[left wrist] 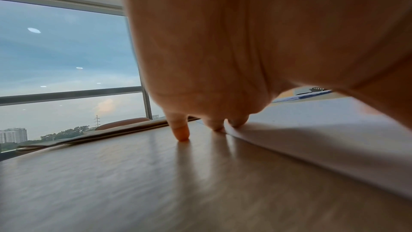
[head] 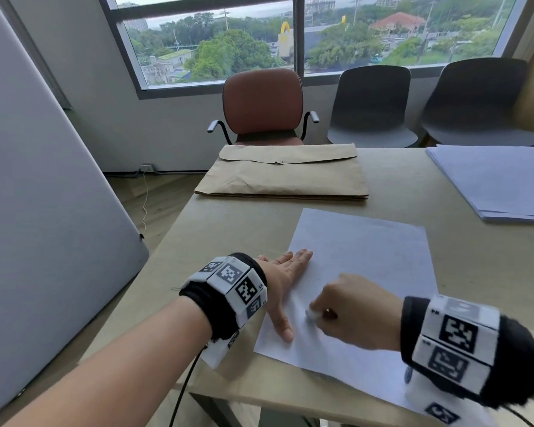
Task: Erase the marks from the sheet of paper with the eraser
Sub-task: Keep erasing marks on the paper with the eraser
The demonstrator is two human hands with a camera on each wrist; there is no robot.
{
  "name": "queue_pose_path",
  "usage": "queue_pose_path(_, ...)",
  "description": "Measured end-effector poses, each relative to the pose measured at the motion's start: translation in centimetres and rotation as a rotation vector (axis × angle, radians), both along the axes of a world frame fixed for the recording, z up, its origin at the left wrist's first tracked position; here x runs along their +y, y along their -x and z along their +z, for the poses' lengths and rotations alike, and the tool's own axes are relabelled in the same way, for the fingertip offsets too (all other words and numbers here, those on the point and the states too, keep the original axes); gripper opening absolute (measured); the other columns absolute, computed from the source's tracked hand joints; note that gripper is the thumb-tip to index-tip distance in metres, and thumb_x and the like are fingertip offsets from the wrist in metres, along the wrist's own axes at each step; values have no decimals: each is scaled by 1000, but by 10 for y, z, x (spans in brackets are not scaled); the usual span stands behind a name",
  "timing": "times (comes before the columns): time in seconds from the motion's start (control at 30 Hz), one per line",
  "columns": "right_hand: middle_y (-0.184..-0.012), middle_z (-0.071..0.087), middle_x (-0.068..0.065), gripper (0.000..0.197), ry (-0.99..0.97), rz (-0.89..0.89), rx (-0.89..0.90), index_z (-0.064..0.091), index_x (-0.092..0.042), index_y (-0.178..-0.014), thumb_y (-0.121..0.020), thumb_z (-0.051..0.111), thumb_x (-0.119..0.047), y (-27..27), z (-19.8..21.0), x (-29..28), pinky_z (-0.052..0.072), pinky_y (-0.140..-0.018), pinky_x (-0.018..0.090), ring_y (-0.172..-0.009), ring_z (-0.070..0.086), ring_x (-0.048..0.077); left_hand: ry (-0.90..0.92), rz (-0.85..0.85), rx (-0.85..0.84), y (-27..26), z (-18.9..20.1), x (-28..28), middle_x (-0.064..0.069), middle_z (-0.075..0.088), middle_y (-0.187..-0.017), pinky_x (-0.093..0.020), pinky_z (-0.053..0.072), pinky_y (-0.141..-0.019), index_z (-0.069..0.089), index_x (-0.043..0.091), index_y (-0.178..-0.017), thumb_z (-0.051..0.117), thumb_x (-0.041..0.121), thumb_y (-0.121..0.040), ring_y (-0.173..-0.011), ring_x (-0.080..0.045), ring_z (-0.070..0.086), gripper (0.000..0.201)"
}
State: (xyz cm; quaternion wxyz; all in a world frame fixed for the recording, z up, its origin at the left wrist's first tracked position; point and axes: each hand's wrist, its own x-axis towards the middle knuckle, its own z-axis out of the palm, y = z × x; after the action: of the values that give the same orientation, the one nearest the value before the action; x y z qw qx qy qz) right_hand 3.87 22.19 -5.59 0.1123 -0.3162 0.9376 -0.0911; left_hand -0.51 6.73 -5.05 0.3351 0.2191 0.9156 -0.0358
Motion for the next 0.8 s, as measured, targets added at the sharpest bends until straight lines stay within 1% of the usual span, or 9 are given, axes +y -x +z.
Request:
queue_pose_path(0.1,-89,68,13,25,2,37,-43,70,-11,-89,-89,47,-21,-7,6,-1,34,-65,26,-70,37,24,8,5,-15,1,0,1,10,-26,-154,-38,-6,-118,-31,22,-142,81,42,-66,-142,-7,-20,137)
queue_pose_path(0.2,-79,62,15,29,-23,-126,-12,56,-11,-65,-89,46,-24,24,8,9,34,-64,24,-72,40,27,11,3,-7,0,2,2,9,-25,-155,-37,-6,-118,-31,21,-142,81,42,-67,-142,-7,-20,136)
queue_pose_path(0.3,-66,51,9,36,4,-299,17,42,-12,-55,-88,46,-24,51,7,16,34,-59,25,-74,46,30,9,11,-1,-2,4,3,8,-23,-155,-37,-6,-118,-30,21,-143,81,42,-67,-143,-8,-19,135)
queue_pose_path(0.4,-83,64,16,29,23,-220,5,53,-12,-61,-88,46,-21,37,3,5,35,-64,24,-75,48,31,20,0,-1,-1,2,3,7,-25,-155,-38,-6,-118,-31,20,-142,80,42,-67,-143,-8,-20,136)
queue_pose_path(0.5,-66,57,11,36,16,-31,-78,46,-18,-53,-88,47,-21,8,4,-10,32,-62,23,-65,40,27,34,-13,-5,1,0,4,8,-27,-154,-39,-6,-118,-32,19,-142,80,43,-67,-142,-9,-21,137)
queue_pose_path(0.57,-62,56,7,30,-3,-66,-67,55,-13,-59,-88,49,-21,20,8,-7,32,-60,24,-63,43,25,37,-18,-3,1,0,4,8,-27,-154,-39,-6,-118,-32,19,-142,80,44,-67,-142,-9,-21,137)
queue_pose_path(0.63,-83,67,12,26,13,-198,-14,65,-8,-75,-88,49,-23,42,9,2,34,-64,24,-73,50,27,32,-17,4,1,-1,3,8,-26,-154,-38,-5,-118,-32,20,-142,80,44,-66,-143,-8,-20,138)
queue_pose_path(0.67,-88,68,13,26,30,-237,10,64,-8,-75,-88,49,-24,48,8,5,35,-65,24,-76,50,28,30,-13,5,1,-1,3,9,-26,-154,-37,-5,-118,-32,20,-142,81,45,-65,-143,-8,-20,138)
queue_pose_path(0.8,-86,67,15,23,55,-131,-26,63,-11,-72,-87,49,-21,28,3,-4,39,-67,25,-73,47,29,29,-19,-2,3,-4,2,10,-28,-154,-37,-6,-116,-33,21,-141,81,45,-65,-142,-7,-21,139)
